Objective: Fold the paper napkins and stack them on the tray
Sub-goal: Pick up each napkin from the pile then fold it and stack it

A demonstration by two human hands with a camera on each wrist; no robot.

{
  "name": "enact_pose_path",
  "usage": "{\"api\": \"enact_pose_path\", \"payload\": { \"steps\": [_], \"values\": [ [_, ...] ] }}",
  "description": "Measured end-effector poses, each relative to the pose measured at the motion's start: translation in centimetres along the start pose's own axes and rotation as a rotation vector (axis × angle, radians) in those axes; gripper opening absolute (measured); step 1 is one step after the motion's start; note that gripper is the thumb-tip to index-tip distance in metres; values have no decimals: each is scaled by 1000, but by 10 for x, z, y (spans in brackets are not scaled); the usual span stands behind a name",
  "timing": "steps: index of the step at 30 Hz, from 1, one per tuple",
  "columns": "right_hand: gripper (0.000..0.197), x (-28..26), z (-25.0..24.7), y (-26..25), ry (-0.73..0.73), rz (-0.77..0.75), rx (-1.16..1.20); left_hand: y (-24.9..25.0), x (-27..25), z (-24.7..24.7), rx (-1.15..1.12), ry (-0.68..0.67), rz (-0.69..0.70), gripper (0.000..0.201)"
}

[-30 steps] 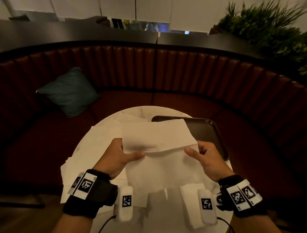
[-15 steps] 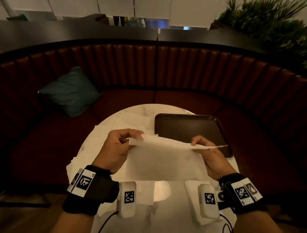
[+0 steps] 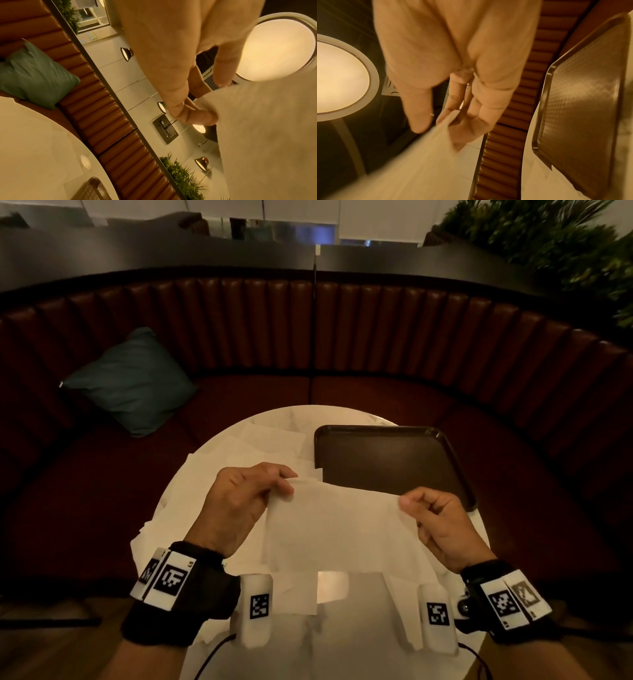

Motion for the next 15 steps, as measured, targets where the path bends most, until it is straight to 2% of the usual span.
{"api": "enact_pose_path", "payload": {
  "steps": [1, 3, 4, 6, 7, 10, 12, 15],
  "values": [
    [16, -1, -8, 4, 13, 0, -63, -3, 0, 3, 92, 11, -19, 6],
    [35, -6, -26, 14, 30, 30, -145, -17, 1, 11, 278, 23, -54, 22],
    [35, -9, -38, 19, 58, 50, -144, -24, 1, 16, 308, 31, -78, 24],
    [14, -16, -63, 24, 176, 45, -158, -39, 2, 27, 325, 52, -126, 23],
    [11, -21, -76, 24, 254, 24, -189, -49, 2, 33, 341, 65, -157, 22],
    [15, -34, -119, 41, 489, 35, -128, -79, 1, 52, 423, 26, -266, 21],
    [17, -43, -139, 66, 607, 72, 31, -97, -7, 60, 464, -29, -343, 18],
    [15, -61, -155, 101, 745, 114, 39, -127, -34, 57, 555, -128, -428, 10]
  ]
}}
Point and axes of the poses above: each hand's wrist, its own x-axis towards the middle knuckle, its own z-axis out of the palm, y = z × x, the point moved 7 cm from there along x, towards the middle knuckle, and after that the axes turned 14 degrees about x, right-handed, at the moved point
